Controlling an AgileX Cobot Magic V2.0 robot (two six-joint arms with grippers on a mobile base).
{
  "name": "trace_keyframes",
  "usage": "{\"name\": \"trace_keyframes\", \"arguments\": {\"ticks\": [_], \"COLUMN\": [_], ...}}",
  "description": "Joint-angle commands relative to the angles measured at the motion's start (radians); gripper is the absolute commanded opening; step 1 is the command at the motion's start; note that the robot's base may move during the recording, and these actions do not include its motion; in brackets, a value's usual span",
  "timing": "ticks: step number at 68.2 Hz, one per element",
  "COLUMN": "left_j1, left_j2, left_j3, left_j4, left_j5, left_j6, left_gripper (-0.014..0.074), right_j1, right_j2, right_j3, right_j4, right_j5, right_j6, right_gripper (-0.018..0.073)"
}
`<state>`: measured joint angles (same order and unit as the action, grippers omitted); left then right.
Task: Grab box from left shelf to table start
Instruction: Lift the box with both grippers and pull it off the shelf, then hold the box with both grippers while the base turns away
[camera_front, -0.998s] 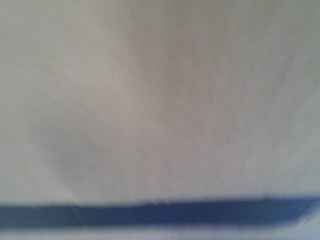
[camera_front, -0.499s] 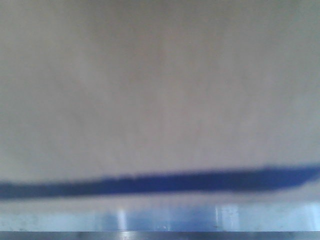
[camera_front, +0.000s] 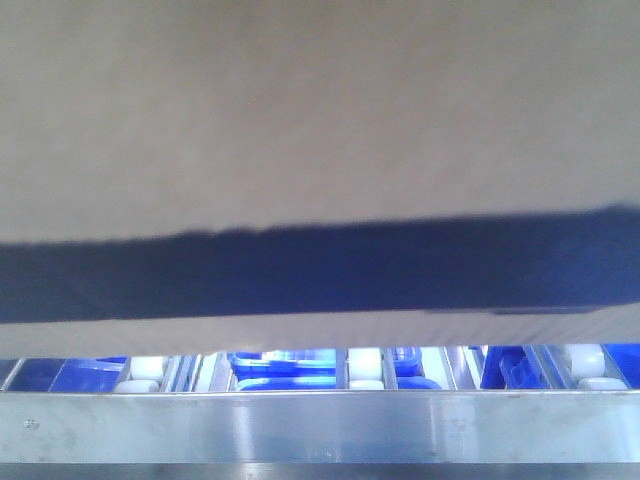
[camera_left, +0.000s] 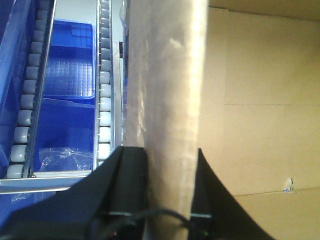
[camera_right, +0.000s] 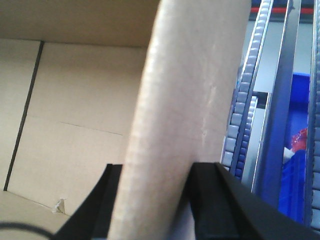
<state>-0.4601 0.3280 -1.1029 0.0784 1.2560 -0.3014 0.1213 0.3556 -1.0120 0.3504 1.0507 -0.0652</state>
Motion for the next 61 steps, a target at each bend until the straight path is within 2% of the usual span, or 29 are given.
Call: {"name": "trace_keyframes", "arguments": {"ticks": [1, 61], "left_j1": [-0.007, -0.007], "left_j2": [0.0, 0.0], "left_j3": [-0.047, -0.047], "left_j4": [-0.104, -0.104], "left_j5": [-0.212, -0.212], "left_j6": [-0.026, -0.026], "left_gripper": [-0.0093, -0.0093], "right_j1": [-0.005, -0.005], "right_j2": [0.013, 0.013], "right_j3": [-0.031, -0.031], "right_j4": [0.02, 0.02], "right_j5": [-0.143, -0.142], "right_j6": [-0.016, -0.016], "right_gripper": [0.0059, 0.0057]}}
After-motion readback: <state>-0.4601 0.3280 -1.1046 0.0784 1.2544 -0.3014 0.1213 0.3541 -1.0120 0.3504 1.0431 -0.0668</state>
